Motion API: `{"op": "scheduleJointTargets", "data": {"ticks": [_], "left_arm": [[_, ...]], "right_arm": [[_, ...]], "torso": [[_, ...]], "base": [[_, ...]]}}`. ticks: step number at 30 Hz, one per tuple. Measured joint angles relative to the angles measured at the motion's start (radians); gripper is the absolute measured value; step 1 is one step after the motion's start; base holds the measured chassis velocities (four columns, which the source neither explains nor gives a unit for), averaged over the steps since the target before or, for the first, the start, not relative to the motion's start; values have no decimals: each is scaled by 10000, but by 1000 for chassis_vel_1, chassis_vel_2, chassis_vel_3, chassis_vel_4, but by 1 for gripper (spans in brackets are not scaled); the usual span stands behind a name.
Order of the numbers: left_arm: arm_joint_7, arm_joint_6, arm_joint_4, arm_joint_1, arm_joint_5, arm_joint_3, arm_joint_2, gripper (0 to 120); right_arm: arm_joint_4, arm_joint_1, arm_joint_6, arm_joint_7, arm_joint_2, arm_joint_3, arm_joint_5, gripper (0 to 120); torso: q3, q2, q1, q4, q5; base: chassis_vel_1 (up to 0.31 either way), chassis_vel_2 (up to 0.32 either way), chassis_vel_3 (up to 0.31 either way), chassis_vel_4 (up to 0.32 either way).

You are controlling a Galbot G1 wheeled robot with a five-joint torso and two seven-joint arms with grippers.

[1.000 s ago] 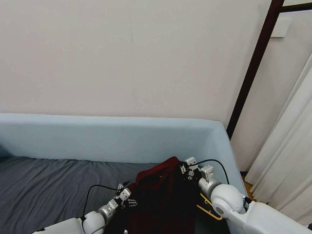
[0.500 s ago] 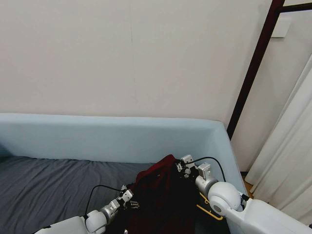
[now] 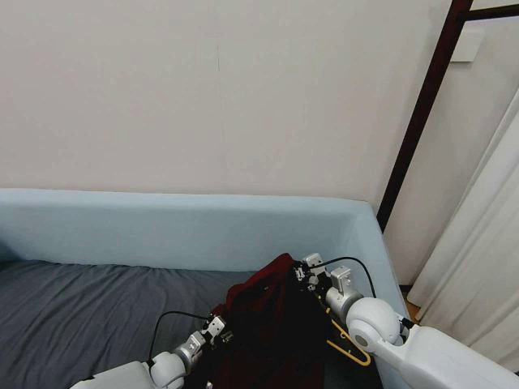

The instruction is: Pick up the clothes from the sofa and hang them on the clothes hanger.

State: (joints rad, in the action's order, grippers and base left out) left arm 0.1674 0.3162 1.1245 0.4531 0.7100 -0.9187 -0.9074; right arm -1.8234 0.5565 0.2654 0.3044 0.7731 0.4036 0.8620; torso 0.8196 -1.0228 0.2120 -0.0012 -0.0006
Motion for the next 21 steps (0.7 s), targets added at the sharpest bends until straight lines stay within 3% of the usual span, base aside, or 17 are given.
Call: {"op": "scheduleJointTargets", "data": {"ticks": [4,8,16,21], "left_arm": [[-139,122,-319,-74,26,16,-187,10],[-184,211,-414,-18,22,21,-256,0],[120,281,107,164,-4,261,15,0],[-130,409,1173,-326,35,204,865,0]], "right_arm": [[-95,98,-16,1,-25,-34,-8,0],[-215,158,-17,17,-87,-121,29,0],[-174,831,-36,5,-160,-764,-107,0],[-227,1513,-9,41,-34,-1102,-311,0]], "torso": [[0,0,0,-2,-1],[0,0,0,1,-1],[0,0,0,-3,-4],[0,0,0,-2,0]], "base": [[0,0,0,0],[0,0,0,0],[0,0,0,0],[0,0,0,0]]}}
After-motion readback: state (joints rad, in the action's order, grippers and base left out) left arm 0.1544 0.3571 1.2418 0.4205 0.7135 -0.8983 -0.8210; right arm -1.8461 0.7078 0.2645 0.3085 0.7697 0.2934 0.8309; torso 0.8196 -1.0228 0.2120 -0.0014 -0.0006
